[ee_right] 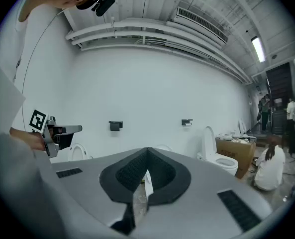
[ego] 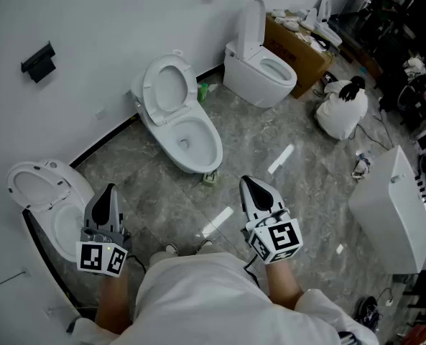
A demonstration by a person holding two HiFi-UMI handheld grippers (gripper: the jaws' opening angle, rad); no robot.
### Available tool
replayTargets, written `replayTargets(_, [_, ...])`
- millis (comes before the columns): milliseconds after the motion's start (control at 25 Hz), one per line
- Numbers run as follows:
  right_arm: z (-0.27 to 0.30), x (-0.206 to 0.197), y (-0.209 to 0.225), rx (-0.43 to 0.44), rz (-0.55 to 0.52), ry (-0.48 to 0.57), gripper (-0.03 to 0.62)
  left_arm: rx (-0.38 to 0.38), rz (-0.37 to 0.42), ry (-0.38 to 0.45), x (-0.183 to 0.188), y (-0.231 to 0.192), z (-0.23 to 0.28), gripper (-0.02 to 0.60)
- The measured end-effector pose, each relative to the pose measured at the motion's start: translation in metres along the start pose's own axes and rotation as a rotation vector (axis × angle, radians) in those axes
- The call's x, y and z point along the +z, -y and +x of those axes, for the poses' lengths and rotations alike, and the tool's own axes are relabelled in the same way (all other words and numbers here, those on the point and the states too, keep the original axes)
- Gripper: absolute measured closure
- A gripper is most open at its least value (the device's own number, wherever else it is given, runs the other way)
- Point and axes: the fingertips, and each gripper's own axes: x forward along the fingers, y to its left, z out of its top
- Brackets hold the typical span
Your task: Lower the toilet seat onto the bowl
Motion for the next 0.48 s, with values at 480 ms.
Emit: replayTargets(480, [-0.015, -0.006, -0.006, 0.024, 0.034, 0.017, 0.595, -0.007, -0.006, -0.014, -0.009, 0.010, -0.010, 0.588])
